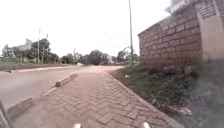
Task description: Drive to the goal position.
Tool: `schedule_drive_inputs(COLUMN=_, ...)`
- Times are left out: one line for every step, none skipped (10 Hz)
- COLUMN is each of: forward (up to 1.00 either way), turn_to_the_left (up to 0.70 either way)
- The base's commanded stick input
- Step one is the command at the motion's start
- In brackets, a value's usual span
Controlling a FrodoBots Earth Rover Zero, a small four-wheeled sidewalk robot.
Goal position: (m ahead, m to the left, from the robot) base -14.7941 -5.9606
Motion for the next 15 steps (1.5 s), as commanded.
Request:
schedule_drive_inputs(forward=0.00, turn_to_the_left=-0.50)
schedule_drive_inputs(forward=0.00, turn_to_the_left=-0.50)
schedule_drive_inputs(forward=0.00, turn_to_the_left=-0.50)
schedule_drive_inputs(forward=0.00, turn_to_the_left=-0.50)
schedule_drive_inputs(forward=0.00, turn_to_the_left=-0.50)
schedule_drive_inputs(forward=0.00, turn_to_the_left=-0.50)
schedule_drive_inputs(forward=0.00, turn_to_the_left=-0.50)
schedule_drive_inputs(forward=0.00, turn_to_the_left=-0.50)
schedule_drive_inputs(forward=0.00, turn_to_the_left=-0.50)
schedule_drive_inputs(forward=0.00, turn_to_the_left=-0.50)
schedule_drive_inputs(forward=0.00, turn_to_the_left=-0.50)
schedule_drive_inputs(forward=0.00, turn_to_the_left=-0.50)
schedule_drive_inputs(forward=0.00, turn_to_the_left=-0.50)
schedule_drive_inputs(forward=0.00, turn_to_the_left=-0.50)
schedule_drive_inputs(forward=0.00, turn_to_the_left=-0.50)
